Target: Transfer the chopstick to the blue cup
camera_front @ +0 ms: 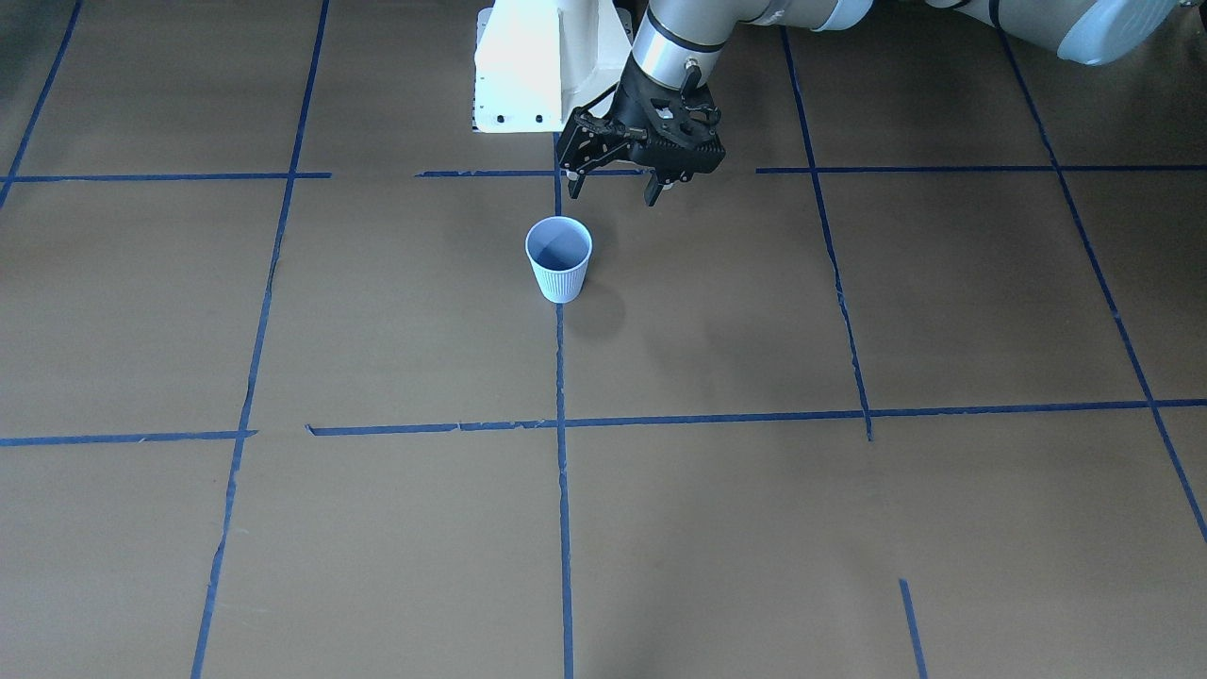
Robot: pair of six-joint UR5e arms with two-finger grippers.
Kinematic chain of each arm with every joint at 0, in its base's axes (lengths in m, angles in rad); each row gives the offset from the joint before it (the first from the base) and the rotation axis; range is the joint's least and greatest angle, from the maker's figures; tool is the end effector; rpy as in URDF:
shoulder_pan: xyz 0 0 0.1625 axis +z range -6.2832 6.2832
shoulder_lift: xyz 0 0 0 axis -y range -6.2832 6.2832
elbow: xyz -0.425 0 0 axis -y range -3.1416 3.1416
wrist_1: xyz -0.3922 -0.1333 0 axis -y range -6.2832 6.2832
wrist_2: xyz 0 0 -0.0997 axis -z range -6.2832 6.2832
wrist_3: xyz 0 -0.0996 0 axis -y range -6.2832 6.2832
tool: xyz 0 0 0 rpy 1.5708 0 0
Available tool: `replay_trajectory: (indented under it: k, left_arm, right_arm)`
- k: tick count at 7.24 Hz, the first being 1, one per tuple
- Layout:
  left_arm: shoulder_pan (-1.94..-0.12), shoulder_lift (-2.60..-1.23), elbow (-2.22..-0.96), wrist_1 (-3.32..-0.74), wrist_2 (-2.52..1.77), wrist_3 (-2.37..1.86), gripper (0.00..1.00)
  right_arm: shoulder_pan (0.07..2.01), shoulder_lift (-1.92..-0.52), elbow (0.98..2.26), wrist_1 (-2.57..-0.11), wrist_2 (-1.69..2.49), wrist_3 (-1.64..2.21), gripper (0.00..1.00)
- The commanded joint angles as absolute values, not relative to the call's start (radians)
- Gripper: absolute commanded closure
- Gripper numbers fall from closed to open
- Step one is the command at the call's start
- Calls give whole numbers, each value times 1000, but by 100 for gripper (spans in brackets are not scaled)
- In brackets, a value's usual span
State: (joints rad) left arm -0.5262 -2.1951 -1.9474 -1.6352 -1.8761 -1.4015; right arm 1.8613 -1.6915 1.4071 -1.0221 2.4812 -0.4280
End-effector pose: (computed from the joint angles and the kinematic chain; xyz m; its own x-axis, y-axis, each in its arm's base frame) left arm 0.4595 -0.3864 0.1359 0.4551 -0.0785 -0.8870 0.1775 0.9841 0.0039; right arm 0.1777 -0.4035 0.7274 0.7032 -0.4038 0.5851 0.0169 0.8323 0.5541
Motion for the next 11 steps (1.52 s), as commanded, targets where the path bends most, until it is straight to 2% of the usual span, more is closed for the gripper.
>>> replay_trajectory:
  k: [1,2,4,6,7,8,11]
  left_arm:
    - [-526,-2195,-1947,-1635,-1876,-1401,1]
    - [-526,-2195,-1947,-1635,-1876,-1399,1]
    - [-532,-2197,-1976,-1635,-1875,-1401,1]
    - [-610,-2197,-2009,-1635,-1876,-1390,1]
    - [-658,-2195,-2010,-1635,-1876,-1388,1]
    - [-710,-2194,-2026,-1635,-1881,-1385,1]
    - [-747,-2194,-2034,-1635,-1881,-1347,1]
  right_arm:
    - [2003,-1694,1485,-1037,2557,-428,100]
    - [2028,-1683,1491,-1054,2609,-417,100]
    - [2020,-1690,1602,-1222,2646,-282,100]
    - [1871,-1668,1658,-1216,2823,58,100]
    - [1762,-1629,1761,-1216,2833,221,99]
    - [1635,-1570,1858,-1213,2826,441,99]
    - [1229,-1216,1907,-1213,2584,893,99]
